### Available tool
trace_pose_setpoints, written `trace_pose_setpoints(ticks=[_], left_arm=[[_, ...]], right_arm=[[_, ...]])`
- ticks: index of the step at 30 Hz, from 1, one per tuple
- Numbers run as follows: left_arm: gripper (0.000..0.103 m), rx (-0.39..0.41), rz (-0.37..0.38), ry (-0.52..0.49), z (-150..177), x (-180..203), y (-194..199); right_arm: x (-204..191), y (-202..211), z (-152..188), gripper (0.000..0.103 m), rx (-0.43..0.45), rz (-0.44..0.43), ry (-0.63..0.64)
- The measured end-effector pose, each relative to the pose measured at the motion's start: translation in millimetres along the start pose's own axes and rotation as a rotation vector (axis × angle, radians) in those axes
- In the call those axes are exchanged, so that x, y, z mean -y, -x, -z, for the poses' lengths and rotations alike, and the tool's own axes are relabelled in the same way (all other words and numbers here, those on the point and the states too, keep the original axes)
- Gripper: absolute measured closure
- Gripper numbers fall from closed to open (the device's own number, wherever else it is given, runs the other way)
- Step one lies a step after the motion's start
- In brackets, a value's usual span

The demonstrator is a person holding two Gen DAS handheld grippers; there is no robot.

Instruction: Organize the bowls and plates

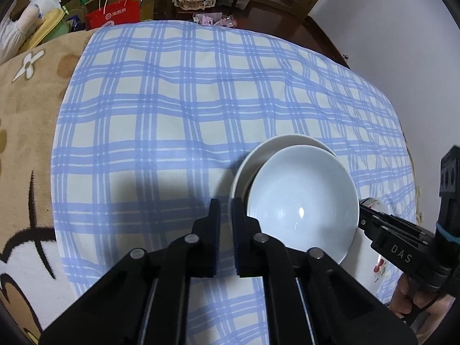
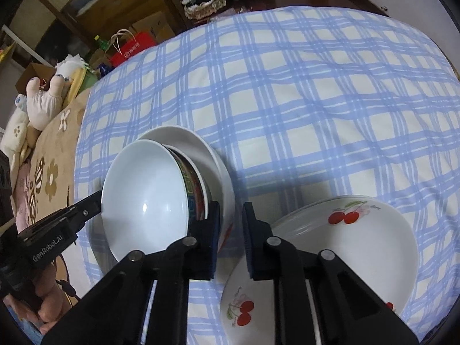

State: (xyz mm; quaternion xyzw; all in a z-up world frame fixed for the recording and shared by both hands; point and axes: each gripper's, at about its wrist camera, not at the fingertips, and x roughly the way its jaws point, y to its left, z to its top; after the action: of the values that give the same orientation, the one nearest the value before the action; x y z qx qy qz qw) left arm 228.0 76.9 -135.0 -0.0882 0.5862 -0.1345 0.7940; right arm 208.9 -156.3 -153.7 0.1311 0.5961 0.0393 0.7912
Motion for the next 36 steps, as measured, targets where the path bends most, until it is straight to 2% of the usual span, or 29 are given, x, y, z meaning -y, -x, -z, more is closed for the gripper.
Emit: trace_pose_setpoints(ticks=[2,7,17,19,23,28,31,33,36], left_arm=[[0.100,0.005,-0.005,-0.025,0,3,0],[0.102,0.001,0.003,-0.010,-1,0,-3],[0.103,-0.001,-0.065,-0.023,-2,9,-7],[0.103,-0.011,-0.049,-0.019,-4,7,-7],[0.103,-0.029,0.034,0.016,-7,-7,-7],[0.103,-0.028,0.051,0.020,-7,-9,-7],[0.103,-0.029,0.088,0.040,-8,-14,-6],[0.103,-0.029,0.084,0.021,-8,-13,-6],[0.103,-0.021,0.035,-0.043,-7,-2,-5]], right_arm=[[-3,-1,-1,0.091,-0.008,0.013,0.002],[-10,-3,-2,0.091,-0.019,0.048,0.014],[-11,-4,-3,0.091,-0.018,0.055,-0.015],[-13,-4,-4,0.091,-0.024,0.061,-0.005],[-9,-5,-9,0.091,-0.052,0.045,-0.028],[-10,-4,-7,0.091,-0.041,0.054,-0.014],[-9,-4,-7,0.091,-0.048,0.057,-0.013],[-7,-4,-8,0.091,-0.056,0.053,-0.017],[-4,-5,-9,0.086,-0.075,0.048,-0.022]])
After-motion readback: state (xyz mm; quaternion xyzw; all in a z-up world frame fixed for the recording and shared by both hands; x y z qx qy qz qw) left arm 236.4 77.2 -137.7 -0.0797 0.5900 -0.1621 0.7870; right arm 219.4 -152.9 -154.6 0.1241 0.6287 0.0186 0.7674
